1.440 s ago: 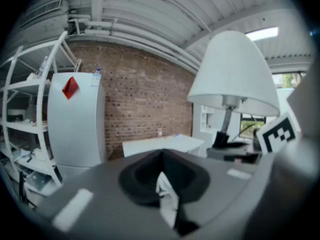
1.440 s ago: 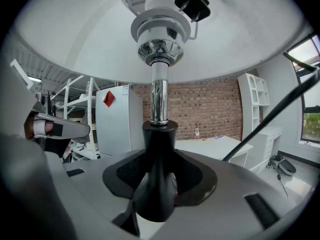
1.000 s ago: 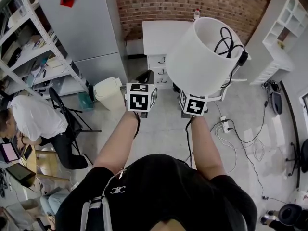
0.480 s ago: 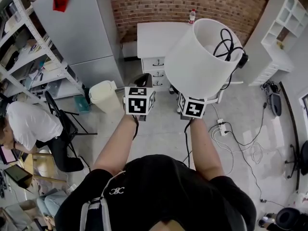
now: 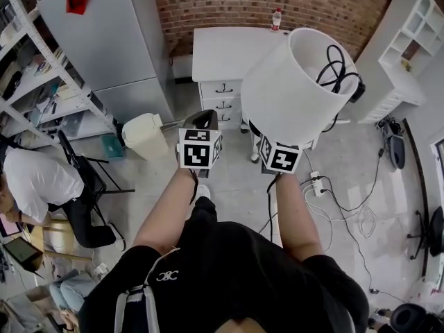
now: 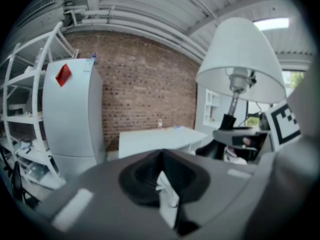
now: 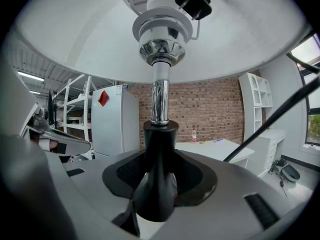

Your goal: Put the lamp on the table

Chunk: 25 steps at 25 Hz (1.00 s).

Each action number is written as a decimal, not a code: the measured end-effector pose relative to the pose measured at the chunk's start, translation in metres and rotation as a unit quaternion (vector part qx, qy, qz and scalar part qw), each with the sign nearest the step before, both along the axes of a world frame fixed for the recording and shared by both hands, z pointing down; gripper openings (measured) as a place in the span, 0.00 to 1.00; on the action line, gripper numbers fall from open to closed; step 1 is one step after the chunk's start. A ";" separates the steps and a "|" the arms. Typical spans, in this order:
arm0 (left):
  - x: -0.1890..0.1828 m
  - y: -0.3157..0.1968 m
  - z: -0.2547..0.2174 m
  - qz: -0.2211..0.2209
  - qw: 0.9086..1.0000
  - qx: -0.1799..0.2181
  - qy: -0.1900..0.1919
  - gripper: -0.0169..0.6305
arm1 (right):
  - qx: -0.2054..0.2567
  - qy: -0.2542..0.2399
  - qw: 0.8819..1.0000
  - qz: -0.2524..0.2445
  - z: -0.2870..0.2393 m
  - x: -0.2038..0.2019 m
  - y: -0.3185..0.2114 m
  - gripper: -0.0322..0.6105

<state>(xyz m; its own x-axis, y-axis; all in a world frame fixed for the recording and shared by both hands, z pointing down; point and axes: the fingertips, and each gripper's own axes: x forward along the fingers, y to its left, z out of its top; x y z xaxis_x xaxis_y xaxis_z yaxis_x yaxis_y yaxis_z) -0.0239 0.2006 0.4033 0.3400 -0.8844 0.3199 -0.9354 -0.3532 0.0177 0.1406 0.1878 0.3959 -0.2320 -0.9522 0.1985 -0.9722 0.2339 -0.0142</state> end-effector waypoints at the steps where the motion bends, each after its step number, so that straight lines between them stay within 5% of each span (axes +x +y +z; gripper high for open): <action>1: -0.001 -0.006 0.002 0.000 1.000 -0.001 0.001 0.03 | 0.000 -0.002 1.000 0.000 0.000 0.000 -0.005 0.29; 25: 0.017 -0.303 0.008 0.126 0.992 0.000 0.006 0.03 | 0.032 0.007 0.992 0.123 -0.026 0.025 -0.264 0.29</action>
<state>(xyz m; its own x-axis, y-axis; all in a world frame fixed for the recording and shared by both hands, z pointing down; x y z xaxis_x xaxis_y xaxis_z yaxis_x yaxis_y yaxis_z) -0.0071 -0.1025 0.4112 0.5538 -0.7711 0.3144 -0.8172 -0.5757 0.0276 0.1660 -0.0762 0.3700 0.0110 -0.9905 0.1370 -0.9999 -0.0100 0.0079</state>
